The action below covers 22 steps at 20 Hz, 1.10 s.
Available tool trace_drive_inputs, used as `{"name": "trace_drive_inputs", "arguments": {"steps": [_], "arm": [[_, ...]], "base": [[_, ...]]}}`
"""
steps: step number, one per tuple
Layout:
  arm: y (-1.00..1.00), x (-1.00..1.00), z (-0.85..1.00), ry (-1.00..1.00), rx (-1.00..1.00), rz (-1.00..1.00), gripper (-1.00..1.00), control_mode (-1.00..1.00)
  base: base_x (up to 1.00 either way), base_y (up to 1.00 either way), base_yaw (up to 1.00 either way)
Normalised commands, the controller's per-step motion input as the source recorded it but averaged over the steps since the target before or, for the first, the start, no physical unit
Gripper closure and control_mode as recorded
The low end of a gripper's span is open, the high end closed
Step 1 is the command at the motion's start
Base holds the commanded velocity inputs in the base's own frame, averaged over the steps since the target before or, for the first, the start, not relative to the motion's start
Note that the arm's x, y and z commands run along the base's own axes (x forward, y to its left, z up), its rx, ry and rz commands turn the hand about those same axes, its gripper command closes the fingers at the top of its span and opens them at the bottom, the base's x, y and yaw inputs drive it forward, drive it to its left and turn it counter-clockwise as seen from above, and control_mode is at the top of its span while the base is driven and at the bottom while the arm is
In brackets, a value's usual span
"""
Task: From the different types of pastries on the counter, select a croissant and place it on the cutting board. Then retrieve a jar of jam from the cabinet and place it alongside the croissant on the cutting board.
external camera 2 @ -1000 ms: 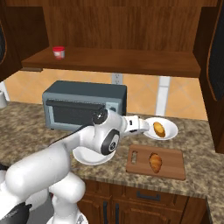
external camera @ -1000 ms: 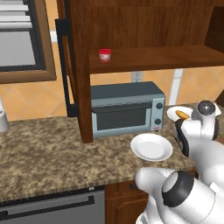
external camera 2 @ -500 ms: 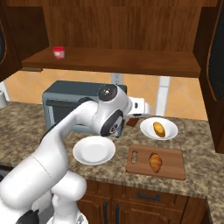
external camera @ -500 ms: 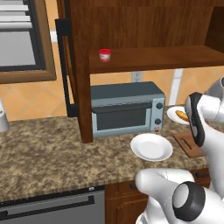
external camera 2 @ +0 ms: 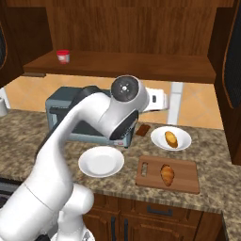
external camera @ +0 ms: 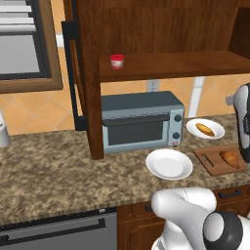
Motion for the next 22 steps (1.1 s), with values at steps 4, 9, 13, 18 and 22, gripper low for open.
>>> {"name": "trace_drive_inputs", "arguments": {"steps": [4,9,13,18,22], "arm": [[0.06,-0.74,0.14,-0.61,0.00,0.12,-1.00,-1.00],[0.22,-0.60,0.16,-0.58,0.00,0.11,-1.00,-1.00],[0.44,-0.13,0.40,-0.37,-0.01,0.16,-1.00,-1.00],[0.60,-0.01,0.58,-0.26,-0.10,0.17,-1.00,-1.00],[0.56,-0.03,0.45,0.00,-0.19,0.18,-1.00,-1.00]], "base": [[0.00,0.00,0.00],[0.00,0.00,0.00],[0.00,0.00,0.00],[0.00,0.00,0.00],[0.00,0.00,0.00]]}}
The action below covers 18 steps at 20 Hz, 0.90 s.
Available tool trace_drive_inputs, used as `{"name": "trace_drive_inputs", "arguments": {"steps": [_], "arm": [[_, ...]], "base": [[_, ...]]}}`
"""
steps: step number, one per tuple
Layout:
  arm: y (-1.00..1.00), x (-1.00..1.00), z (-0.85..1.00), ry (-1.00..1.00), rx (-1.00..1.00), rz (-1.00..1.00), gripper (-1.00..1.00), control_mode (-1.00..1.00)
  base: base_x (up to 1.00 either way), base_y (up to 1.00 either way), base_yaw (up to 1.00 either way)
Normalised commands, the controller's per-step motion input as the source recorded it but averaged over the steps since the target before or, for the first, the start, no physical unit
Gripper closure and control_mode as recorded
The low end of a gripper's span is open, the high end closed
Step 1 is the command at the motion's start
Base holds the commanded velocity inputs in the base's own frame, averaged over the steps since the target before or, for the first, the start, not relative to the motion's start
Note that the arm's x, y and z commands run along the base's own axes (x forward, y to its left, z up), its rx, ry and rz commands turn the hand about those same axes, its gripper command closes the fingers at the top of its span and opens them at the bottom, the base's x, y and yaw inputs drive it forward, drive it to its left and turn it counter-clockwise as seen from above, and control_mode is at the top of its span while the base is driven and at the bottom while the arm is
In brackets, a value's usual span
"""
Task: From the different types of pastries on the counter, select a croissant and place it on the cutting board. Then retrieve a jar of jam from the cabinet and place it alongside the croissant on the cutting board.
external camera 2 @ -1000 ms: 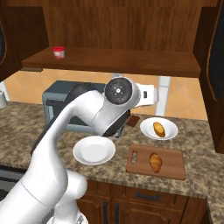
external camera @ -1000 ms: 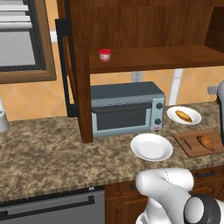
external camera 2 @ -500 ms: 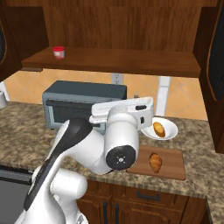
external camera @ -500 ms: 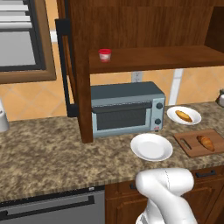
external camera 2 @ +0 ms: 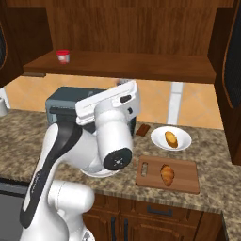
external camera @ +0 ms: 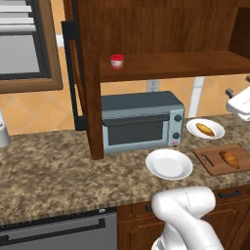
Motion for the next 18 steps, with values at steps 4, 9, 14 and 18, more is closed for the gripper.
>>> {"name": "trace_drive_inputs", "arguments": {"steps": [4,9,14,18], "arm": [[0.41,-0.13,0.51,0.22,-0.07,0.30,-1.00,-1.00],[0.29,-0.02,0.47,0.24,-0.02,0.32,-1.00,-1.00],[0.15,0.00,0.09,0.03,-0.05,0.27,-1.00,-1.00],[0.15,0.01,-0.08,0.00,-0.05,0.21,-1.00,-1.00]], "base": [[0.00,0.00,0.00],[0.00,0.00,0.00],[0.00,0.00,0.00],[0.00,0.00,0.00]]}}
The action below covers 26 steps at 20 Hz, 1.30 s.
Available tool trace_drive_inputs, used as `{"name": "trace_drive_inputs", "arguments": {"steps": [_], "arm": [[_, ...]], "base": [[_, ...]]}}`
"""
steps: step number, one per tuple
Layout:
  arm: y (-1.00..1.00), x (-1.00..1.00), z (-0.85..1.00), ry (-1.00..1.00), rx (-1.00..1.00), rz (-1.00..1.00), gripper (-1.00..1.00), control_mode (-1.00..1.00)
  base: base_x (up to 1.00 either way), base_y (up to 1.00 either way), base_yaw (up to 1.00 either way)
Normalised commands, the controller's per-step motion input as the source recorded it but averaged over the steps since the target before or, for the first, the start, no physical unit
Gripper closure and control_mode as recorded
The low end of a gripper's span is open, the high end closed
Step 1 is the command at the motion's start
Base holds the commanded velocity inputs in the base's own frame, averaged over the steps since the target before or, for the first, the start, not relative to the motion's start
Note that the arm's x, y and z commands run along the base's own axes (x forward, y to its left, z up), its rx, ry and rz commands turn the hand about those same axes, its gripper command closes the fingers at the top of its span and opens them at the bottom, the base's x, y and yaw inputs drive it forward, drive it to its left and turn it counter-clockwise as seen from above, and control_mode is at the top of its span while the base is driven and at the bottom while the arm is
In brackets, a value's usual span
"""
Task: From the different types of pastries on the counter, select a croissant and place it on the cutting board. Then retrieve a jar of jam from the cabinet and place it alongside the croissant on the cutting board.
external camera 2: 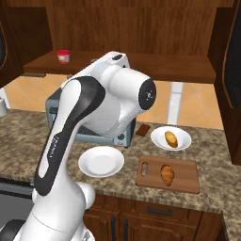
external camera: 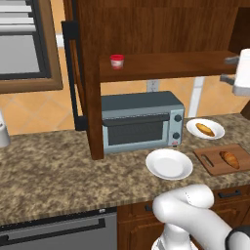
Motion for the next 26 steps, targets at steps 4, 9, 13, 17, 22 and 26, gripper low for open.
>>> {"name": "trace_drive_inputs", "arguments": {"steps": [4,9,13,17,22,26], "arm": [[0.40,0.10,-0.24,0.01,-0.11,0.08,-1.00,-1.00],[0.55,0.19,-0.22,0.03,-0.13,0.01,-1.00,-1.00],[0.36,0.33,-0.25,0.03,-0.04,0.00,-1.00,-1.00],[0.17,0.53,-0.14,0.06,0.00,0.00,-1.00,-1.00],[0.01,0.71,-0.01,0.11,0.01,0.00,-1.00,-1.00],[0.00,0.77,0.00,0.13,0.06,0.00,-1.00,-1.00]], "base": [[0.00,0.00,0.00],[0.00,0.00,0.00],[0.00,0.00,0.00],[0.00,0.00,0.00],[0.00,0.00,0.00],[0.00,0.00,0.00]]}}
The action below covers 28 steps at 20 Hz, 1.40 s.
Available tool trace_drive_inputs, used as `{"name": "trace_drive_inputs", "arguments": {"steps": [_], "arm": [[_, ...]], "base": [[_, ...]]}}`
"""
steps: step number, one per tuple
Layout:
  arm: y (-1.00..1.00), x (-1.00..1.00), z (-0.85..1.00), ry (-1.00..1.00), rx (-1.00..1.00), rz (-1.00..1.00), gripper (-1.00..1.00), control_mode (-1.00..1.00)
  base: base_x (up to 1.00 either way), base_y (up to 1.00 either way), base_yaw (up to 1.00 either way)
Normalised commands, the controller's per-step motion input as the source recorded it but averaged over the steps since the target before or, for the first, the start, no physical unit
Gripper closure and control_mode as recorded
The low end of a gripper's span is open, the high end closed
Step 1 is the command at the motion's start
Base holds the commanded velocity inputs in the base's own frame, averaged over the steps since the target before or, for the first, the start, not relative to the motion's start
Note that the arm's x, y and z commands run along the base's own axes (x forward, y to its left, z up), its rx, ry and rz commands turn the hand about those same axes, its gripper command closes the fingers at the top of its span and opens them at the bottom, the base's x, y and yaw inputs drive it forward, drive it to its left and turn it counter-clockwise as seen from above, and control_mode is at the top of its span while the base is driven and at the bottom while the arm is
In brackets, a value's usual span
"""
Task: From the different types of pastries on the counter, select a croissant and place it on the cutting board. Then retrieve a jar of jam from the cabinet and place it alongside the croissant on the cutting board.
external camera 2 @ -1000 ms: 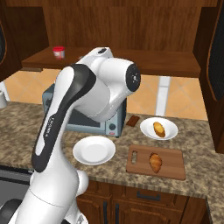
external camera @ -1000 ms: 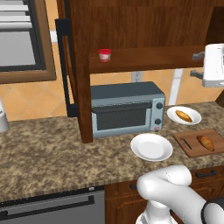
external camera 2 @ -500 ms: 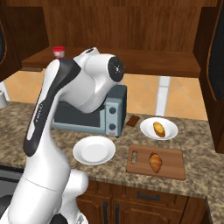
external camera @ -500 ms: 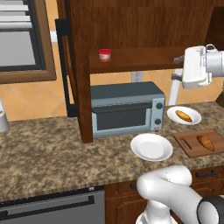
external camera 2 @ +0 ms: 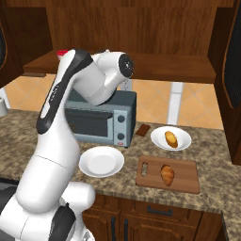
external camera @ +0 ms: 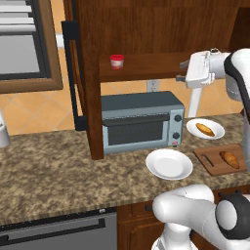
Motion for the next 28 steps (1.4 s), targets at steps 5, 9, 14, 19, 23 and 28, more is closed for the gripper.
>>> {"name": "trace_drive_inputs", "arguments": {"steps": [5,9,14,19,23,28], "arm": [[0.00,0.74,0.00,0.11,0.07,0.00,-1.00,-1.00],[0.00,0.67,0.00,0.09,0.07,0.00,-1.00,-1.00],[0.01,0.59,0.00,0.06,0.04,0.00,-1.00,-1.00],[0.21,0.47,0.00,0.00,-0.02,0.00,-1.00,-1.00],[0.25,0.21,0.00,-0.12,-0.06,0.00,-1.00,-1.00],[0.25,0.21,0.00,-0.10,-0.06,0.00,-1.00,-1.00]], "base": [[0.00,0.00,0.00],[0.00,0.00,0.00],[0.00,0.00,0.00],[0.00,0.00,0.00],[0.00,0.00,0.00],[0.00,0.00,0.00]]}}
